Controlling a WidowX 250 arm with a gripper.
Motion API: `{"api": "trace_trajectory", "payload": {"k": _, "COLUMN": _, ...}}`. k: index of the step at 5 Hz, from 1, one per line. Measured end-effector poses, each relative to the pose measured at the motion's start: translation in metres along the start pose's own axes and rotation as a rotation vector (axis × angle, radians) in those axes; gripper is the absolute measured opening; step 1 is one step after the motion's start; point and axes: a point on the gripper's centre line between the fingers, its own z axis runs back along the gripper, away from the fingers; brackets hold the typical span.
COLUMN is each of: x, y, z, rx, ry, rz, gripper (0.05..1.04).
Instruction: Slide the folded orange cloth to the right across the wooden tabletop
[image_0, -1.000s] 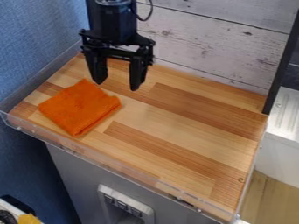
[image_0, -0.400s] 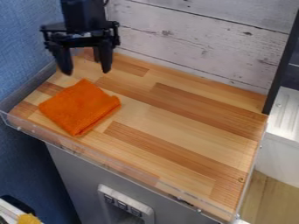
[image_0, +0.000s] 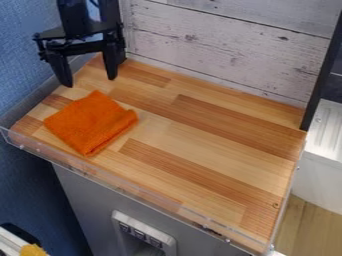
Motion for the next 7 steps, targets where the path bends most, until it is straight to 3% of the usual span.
{"api": "trace_trajectory", "payload": {"k": 2, "x": 0.010, "y": 0.001, "z": -0.004, "rx": 0.028, "ry": 0.000, "rz": 0.104, "gripper": 0.953}}
{"api": "trace_trajectory", "payload": {"k": 4, "x": 0.022, "y": -0.002, "z": -0.031, "rx": 0.052, "ry": 0.027, "rz": 0.148, "gripper": 0.370}}
{"api": "trace_trajectory", "payload": {"k": 5, "x": 0.025, "y": -0.003, "z": -0.052, "rx": 0.062, "ry": 0.051, "rz": 0.142, "gripper": 0.156}}
{"api": "trace_trajectory", "payload": {"k": 6, "x": 0.030, "y": -0.006, "z": -0.062, "rx": 0.050, "ry": 0.060, "rz": 0.121, "gripper": 0.067}}
{"api": "trace_trajectory", "payload": {"k": 7, "x": 0.034, "y": 0.000, "z": -0.073, "rx": 0.031, "ry": 0.070, "rz": 0.124, "gripper": 0.059}}
